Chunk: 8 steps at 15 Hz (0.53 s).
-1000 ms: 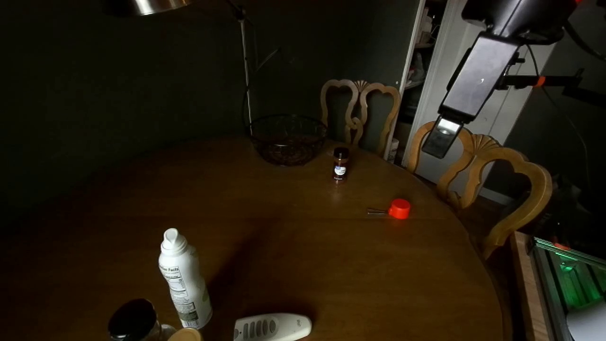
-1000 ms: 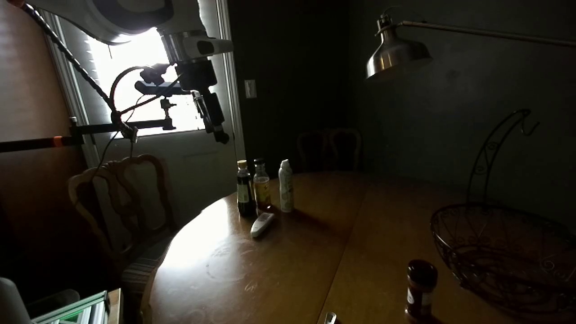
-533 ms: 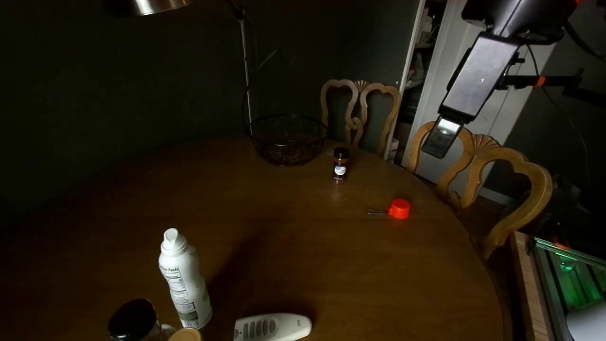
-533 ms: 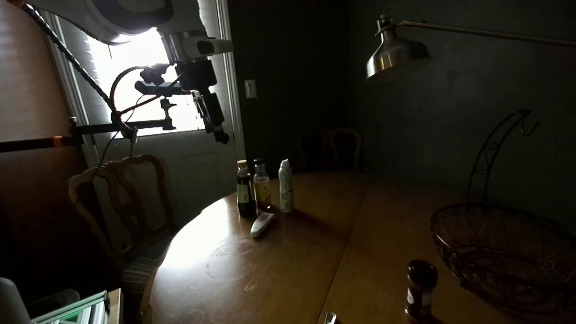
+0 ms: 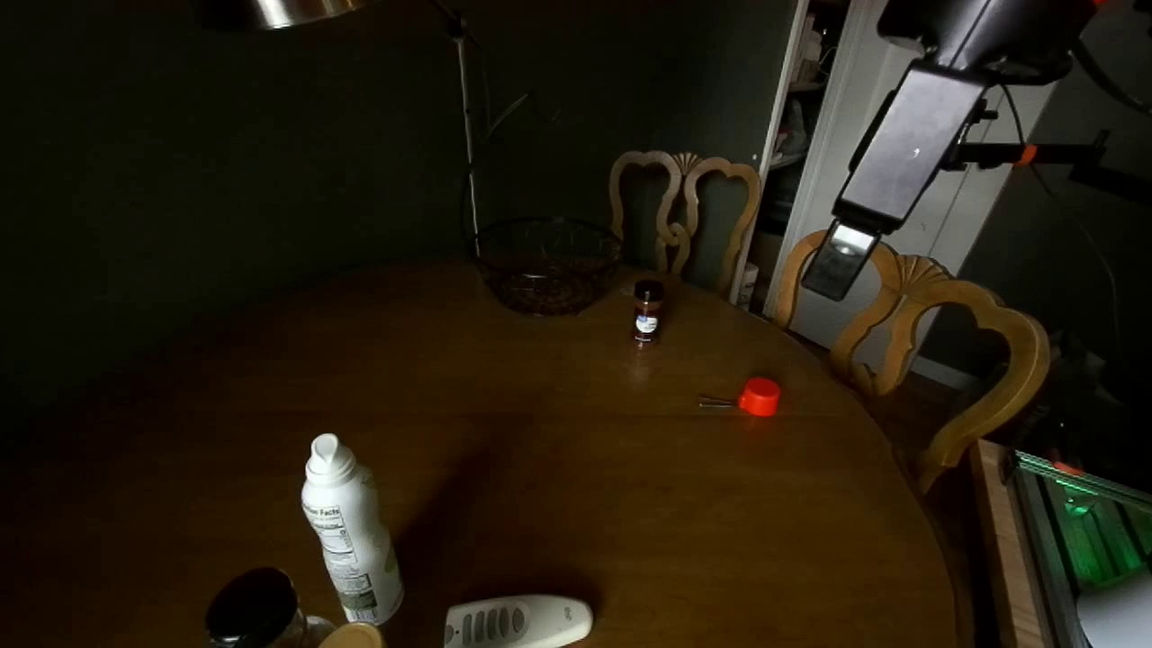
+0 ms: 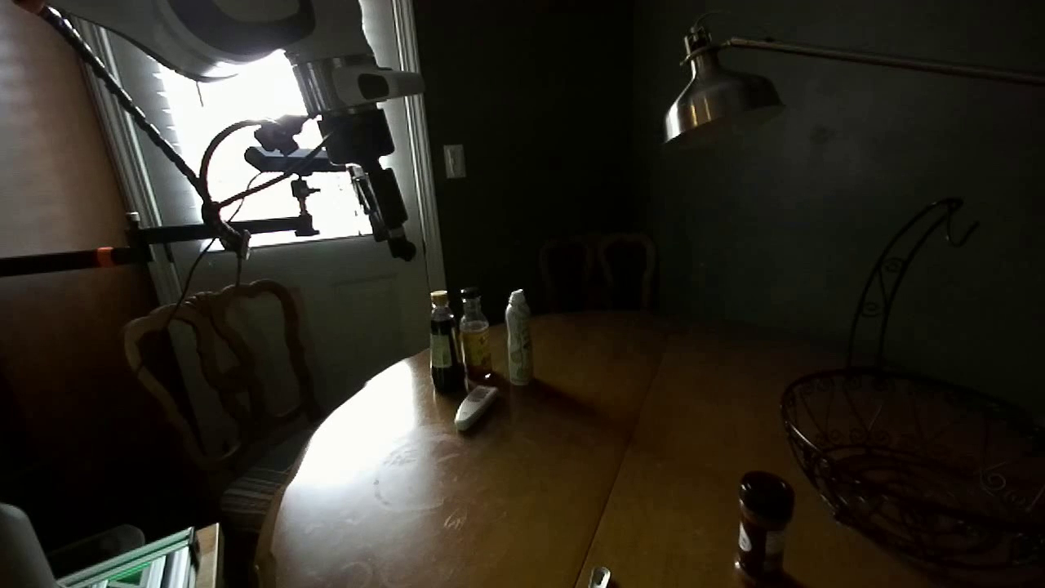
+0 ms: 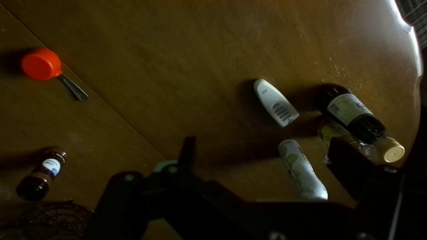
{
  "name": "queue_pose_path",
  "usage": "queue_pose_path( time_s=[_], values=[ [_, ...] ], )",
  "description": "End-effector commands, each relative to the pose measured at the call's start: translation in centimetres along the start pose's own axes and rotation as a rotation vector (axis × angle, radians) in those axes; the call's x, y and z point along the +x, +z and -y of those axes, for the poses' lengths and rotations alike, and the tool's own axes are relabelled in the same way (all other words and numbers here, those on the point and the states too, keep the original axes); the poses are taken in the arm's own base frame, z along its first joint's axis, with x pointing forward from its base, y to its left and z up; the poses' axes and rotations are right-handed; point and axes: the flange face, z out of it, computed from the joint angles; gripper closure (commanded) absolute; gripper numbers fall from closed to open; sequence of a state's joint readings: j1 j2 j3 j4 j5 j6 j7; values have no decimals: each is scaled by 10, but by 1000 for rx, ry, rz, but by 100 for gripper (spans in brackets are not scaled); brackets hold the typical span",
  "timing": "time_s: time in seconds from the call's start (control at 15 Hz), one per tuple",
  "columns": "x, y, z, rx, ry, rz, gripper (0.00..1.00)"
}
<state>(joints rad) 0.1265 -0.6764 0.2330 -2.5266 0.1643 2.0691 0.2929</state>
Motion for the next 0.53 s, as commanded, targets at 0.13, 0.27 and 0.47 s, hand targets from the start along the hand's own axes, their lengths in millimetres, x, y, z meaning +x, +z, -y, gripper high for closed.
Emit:
queue_pose_path(
  time_s=[0.13,0.27,0.47],
  values=[
    [4,40,-41,-8,-89,61,0],
    [6,65,-66,-40,-121,67,0],
    [7,106,-106,-93,-181,59,0]
  ],
)
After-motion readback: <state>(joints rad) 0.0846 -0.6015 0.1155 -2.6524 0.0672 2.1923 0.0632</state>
